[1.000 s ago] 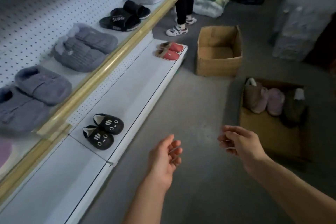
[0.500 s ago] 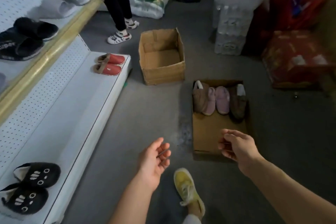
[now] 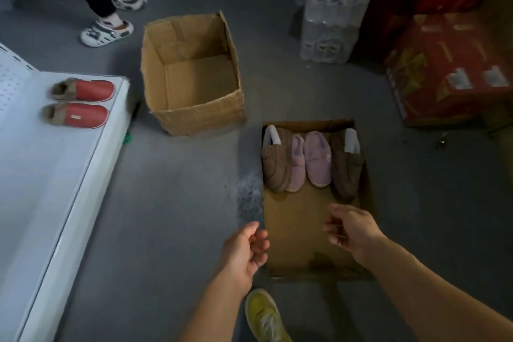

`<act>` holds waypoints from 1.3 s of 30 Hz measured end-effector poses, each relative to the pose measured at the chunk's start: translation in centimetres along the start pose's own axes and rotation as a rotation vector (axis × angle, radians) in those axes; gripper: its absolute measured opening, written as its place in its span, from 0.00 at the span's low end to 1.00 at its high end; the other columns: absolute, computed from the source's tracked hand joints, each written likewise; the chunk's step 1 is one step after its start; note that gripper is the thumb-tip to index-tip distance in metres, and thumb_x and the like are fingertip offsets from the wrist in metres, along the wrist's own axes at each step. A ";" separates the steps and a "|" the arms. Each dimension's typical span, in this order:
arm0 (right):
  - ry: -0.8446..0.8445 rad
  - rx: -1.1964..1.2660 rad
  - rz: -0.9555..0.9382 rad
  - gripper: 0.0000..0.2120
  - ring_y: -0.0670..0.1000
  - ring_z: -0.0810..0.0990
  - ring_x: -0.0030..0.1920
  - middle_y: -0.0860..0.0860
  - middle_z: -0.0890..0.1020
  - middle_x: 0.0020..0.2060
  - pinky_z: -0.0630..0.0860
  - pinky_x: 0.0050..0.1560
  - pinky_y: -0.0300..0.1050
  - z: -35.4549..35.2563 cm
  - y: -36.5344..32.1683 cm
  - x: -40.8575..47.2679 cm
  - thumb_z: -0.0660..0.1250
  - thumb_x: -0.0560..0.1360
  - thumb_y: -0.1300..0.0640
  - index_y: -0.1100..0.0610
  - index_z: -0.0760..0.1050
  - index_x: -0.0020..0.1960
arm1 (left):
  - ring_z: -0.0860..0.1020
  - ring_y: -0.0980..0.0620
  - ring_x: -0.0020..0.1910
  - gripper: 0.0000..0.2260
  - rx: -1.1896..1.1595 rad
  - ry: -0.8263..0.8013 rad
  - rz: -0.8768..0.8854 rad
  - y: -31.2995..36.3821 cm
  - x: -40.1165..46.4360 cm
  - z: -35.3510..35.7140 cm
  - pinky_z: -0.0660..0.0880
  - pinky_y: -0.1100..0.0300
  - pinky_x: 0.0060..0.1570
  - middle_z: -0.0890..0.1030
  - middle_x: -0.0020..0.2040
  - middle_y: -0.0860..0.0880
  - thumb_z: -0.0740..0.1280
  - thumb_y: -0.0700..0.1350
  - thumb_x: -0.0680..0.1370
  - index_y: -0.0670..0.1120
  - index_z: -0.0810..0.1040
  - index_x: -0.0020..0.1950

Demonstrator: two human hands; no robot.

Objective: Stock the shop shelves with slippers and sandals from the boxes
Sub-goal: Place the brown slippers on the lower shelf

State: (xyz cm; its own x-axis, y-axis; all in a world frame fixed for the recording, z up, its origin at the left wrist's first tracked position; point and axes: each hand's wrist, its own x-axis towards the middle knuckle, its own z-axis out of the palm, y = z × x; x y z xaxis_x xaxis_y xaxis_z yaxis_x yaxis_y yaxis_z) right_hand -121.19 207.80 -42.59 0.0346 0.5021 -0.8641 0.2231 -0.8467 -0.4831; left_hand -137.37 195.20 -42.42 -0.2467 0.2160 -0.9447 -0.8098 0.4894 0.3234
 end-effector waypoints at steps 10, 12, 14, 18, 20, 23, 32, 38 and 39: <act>0.089 0.066 0.118 0.09 0.51 0.75 0.31 0.57 0.77 0.36 0.70 0.30 0.43 -3.4 -1.6 12.5 0.59 0.80 0.62 0.60 0.74 0.59 | 0.78 0.51 0.40 0.05 0.042 -0.027 -0.103 1.2 11.7 7.0 0.73 0.58 0.38 0.81 0.43 0.47 0.62 0.44 0.81 0.45 0.77 0.50; 0.105 0.077 0.141 0.08 0.50 0.76 0.27 0.57 0.77 0.34 0.71 0.26 0.40 -4.5 -1.3 16.0 0.60 0.80 0.62 0.61 0.73 0.58 | 0.79 0.50 0.42 0.06 0.036 -0.039 -0.106 1.0 14.3 8.4 0.74 0.57 0.39 0.82 0.45 0.46 0.62 0.44 0.82 0.45 0.76 0.54; 0.114 0.087 0.170 0.05 0.52 0.76 0.30 0.57 0.76 0.34 0.71 0.30 0.43 -5.3 -1.0 19.6 0.59 0.80 0.61 0.61 0.72 0.53 | 0.79 0.49 0.44 0.07 0.018 -0.035 -0.095 0.6 17.2 9.7 0.74 0.56 0.40 0.81 0.48 0.45 0.60 0.44 0.82 0.44 0.75 0.57; 0.136 0.116 0.197 0.11 0.53 0.74 0.27 0.56 0.72 0.29 0.74 0.29 0.45 -6.3 -0.2 27.1 0.59 0.82 0.57 0.59 0.69 0.42 | 0.79 0.46 0.47 0.17 -0.011 -0.033 -0.077 -1.0 23.7 12.8 0.76 0.56 0.42 0.80 0.55 0.41 0.58 0.48 0.83 0.40 0.69 0.69; 0.141 0.167 0.219 0.12 0.52 0.73 0.19 0.58 0.73 0.28 0.79 0.32 0.51 -6.8 0.6 30.7 0.60 0.81 0.54 0.62 0.71 0.46 | 0.79 0.44 0.49 0.24 -0.055 -0.006 -0.085 -2.0 27.1 14.5 0.76 0.54 0.42 0.77 0.61 0.38 0.56 0.53 0.83 0.40 0.63 0.74; 0.131 0.251 0.269 0.21 0.58 0.80 0.31 0.60 0.75 0.57 0.80 0.30 0.57 -7.1 1.4 35.7 0.60 0.80 0.47 0.59 0.68 0.68 | 0.78 0.42 0.49 0.30 -0.183 0.058 -0.095 -3.0 31.8 16.7 0.76 0.50 0.46 0.73 0.66 0.36 0.54 0.61 0.82 0.42 0.58 0.77; 0.073 0.608 0.302 0.23 0.60 0.75 0.57 0.59 0.73 0.61 0.75 0.42 0.50 -7.8 3.9 41.7 0.61 0.79 0.46 0.56 0.67 0.69 | 0.76 0.45 0.52 0.24 -0.555 0.200 0.008 -3.3 38.4 18.1 0.78 0.52 0.46 0.75 0.65 0.41 0.64 0.55 0.80 0.43 0.71 0.71; -0.003 0.613 0.217 0.08 0.51 0.73 0.36 0.54 0.76 0.41 0.67 0.34 0.40 -9.0 1.5 39.6 0.63 0.79 0.52 0.56 0.74 0.47 | 0.78 0.47 0.52 0.11 -0.586 0.134 0.040 -3.0 34.3 18.9 0.79 0.53 0.44 0.77 0.54 0.42 0.70 0.45 0.77 0.42 0.76 0.55; -0.008 0.594 0.203 0.07 0.51 0.73 0.35 0.54 0.76 0.40 0.66 0.34 0.39 -9.0 0.8 39.0 0.63 0.79 0.52 0.55 0.74 0.46 | 0.78 0.47 0.50 0.08 -0.583 0.112 0.037 -3.0 33.3 19.2 0.79 0.52 0.44 0.77 0.52 0.42 0.70 0.44 0.77 0.41 0.76 0.52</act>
State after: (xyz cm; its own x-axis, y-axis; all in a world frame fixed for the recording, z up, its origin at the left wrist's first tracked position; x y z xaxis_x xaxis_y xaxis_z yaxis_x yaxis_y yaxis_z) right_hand -110.85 228.29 -75.39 0.0119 0.3220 -0.9467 -0.3671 -0.8792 -0.3037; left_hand -132.97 217.12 -73.82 -0.3097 0.1185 -0.9434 -0.9504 -0.0679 0.3034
